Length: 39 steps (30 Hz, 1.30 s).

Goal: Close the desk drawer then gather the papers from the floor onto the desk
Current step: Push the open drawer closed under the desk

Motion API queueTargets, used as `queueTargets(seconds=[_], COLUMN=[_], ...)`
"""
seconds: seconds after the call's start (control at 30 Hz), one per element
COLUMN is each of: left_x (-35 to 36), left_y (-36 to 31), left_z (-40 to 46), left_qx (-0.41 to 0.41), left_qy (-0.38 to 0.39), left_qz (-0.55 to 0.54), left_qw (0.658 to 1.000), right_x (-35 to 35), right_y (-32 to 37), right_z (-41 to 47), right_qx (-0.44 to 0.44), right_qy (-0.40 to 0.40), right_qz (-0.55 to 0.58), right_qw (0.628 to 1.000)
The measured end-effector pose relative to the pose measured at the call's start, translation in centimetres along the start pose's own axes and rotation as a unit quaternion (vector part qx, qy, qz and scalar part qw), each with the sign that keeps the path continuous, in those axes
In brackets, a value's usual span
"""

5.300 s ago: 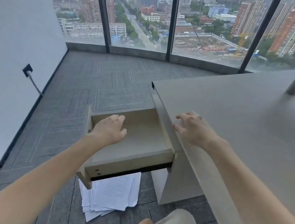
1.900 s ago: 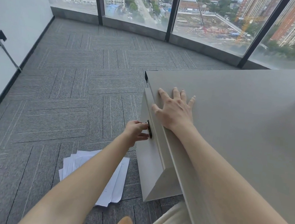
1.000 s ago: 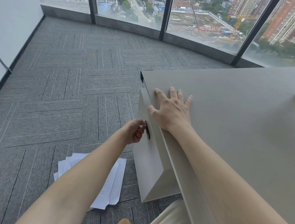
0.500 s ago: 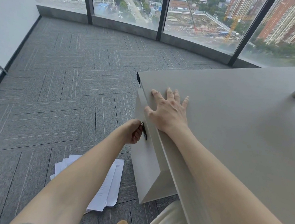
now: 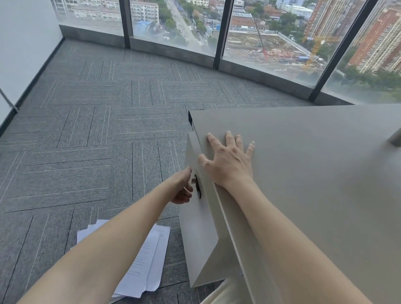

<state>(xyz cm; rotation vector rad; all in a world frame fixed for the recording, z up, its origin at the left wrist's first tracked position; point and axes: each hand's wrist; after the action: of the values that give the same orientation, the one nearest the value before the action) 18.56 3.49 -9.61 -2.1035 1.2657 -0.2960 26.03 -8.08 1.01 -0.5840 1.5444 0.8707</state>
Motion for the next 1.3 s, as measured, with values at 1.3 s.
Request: queueTargets(seconds=[1.3], left_x=[-8.9], left_y=[2.0], left_z=[-23.1], left_qx=[0.267], left_qy=[-0.388], left_qz=[0.356], left_qw=[0.807], right_x=[-9.1], right_y=[9.8], right_z=[-10.3], right_qx=[-0.092], right_qy=[-0.051], right_qz=[0.144], right_qw=[0.984])
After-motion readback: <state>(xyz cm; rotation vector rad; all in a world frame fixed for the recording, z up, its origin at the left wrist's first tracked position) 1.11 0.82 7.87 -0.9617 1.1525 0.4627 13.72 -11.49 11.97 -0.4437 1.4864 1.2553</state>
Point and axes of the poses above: each hand's wrist, its own z-axis towards the middle knuckle, its own x-axis out of the palm, y = z × x, and after that the axes turned 3 degrees about y, right-handed
